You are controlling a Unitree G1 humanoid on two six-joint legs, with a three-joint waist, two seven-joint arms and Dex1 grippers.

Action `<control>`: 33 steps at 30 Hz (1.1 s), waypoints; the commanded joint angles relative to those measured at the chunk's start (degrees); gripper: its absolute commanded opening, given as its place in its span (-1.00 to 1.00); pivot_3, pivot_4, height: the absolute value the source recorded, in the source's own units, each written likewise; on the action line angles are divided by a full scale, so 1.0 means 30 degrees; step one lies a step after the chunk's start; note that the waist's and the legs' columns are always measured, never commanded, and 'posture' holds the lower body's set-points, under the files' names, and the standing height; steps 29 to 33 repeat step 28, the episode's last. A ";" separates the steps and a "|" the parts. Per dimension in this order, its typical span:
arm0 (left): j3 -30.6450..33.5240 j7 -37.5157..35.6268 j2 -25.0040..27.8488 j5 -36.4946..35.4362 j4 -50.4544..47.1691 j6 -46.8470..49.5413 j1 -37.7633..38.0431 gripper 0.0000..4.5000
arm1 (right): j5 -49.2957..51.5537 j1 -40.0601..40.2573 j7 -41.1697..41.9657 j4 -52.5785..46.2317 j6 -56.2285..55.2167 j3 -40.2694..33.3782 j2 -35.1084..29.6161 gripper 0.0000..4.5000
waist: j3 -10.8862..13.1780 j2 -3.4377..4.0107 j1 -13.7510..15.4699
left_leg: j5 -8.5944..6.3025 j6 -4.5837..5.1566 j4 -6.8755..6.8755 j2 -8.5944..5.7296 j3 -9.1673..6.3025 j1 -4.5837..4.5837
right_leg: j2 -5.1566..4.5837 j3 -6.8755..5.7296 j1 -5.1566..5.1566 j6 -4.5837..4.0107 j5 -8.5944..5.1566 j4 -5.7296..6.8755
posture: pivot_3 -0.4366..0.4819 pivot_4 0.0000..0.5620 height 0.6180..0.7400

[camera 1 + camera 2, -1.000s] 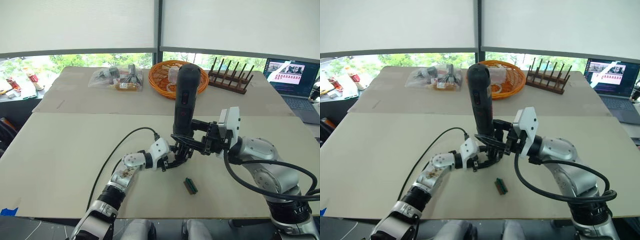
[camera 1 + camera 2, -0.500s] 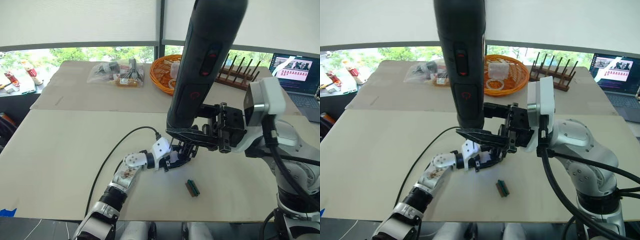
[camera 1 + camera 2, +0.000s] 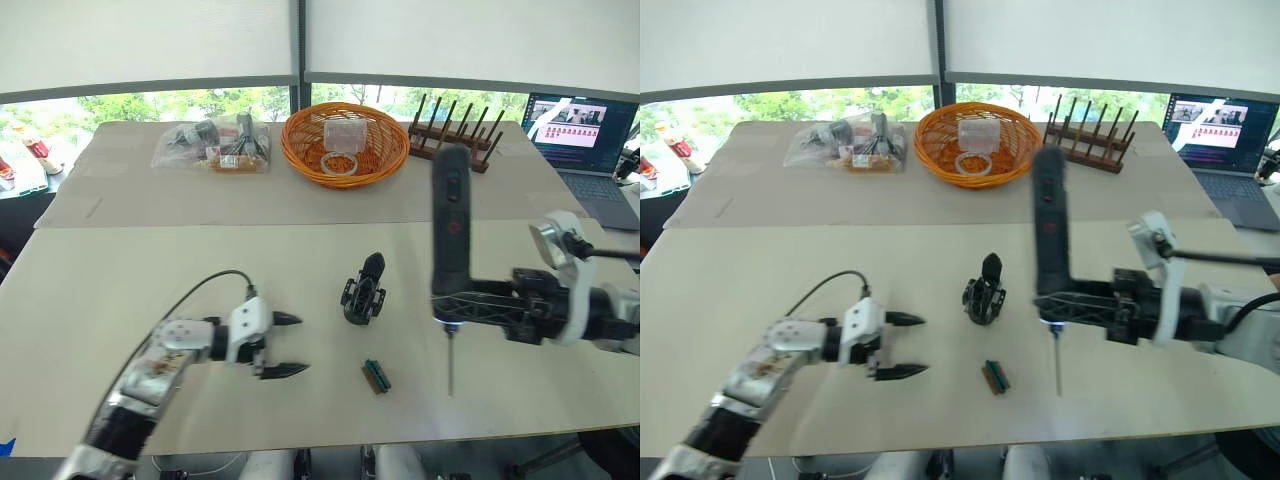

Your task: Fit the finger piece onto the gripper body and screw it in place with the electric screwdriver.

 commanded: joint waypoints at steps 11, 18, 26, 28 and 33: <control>0.1797 -0.2337 0.3074 -0.2858 -0.1874 0.3970 -0.1422 1.00 | -1.3274 -0.3457 0.5776 0.8960 -0.2378 0.7545 -0.0763 0.72 | 0.0185 0.0041 -0.0074 | 0.0019 0.0044 0.0065 -0.0029 0.0094 0.0002 | 0.0159 -0.0038 0.0000 0.0097 -0.0031 0.0090 | -0.05 -0.47 1.00; 0.4736 -0.4592 0.6805 -0.4863 -0.1965 0.6118 0.0241 1.00 | -1.7285 0.3283 1.4575 0.6980 -1.2709 -0.0497 -0.4016 0.99 | 0.0245 0.0089 0.0239 | 0.0008 0.0055 0.0066 -0.0046 0.0092 -0.0019 | 0.0171 -0.0022 -0.0016 0.0210 -0.0099 0.0099 | -0.05 -0.47 1.00; 0.6733 -0.5773 0.8581 -0.4905 0.0735 0.5933 -0.0280 1.00 | -1.9266 0.5356 1.7402 0.8682 -1.6215 -0.5847 -0.2771 0.99 | 0.0275 0.0094 -0.0011 | -0.0067 -0.0171 0.0042 -0.0024 0.0092 0.0124 | 0.0218 0.0010 0.0099 0.0369 -0.0221 0.0080 | -0.05 -0.47 1.00; 0.5706 -0.5593 0.7885 -0.4367 0.1162 0.5357 -0.1297 1.00 | -1.9576 0.5019 1.7127 0.8984 -1.6640 -0.5497 -0.2537 0.99 | 0.0281 0.0103 -0.0036 | -0.0084 -0.0214 0.0024 -0.0030 0.0095 0.0158 | 0.0201 0.0024 0.0113 0.0359 -0.0223 0.0092 | -0.05 -0.47 1.00; 0.5706 -0.5593 0.7885 -0.4367 0.1162 0.5357 -0.1297 1.00 | -1.9576 0.5019 1.7127 0.8984 -1.6640 -0.5497 -0.2537 0.99 | 0.0281 0.0103 -0.0036 | -0.0084 -0.0214 0.0024 -0.0030 0.0095 0.0158 | 0.0201 0.0024 0.0113 0.0359 -0.0223 0.0092 | -0.05 -0.47 1.00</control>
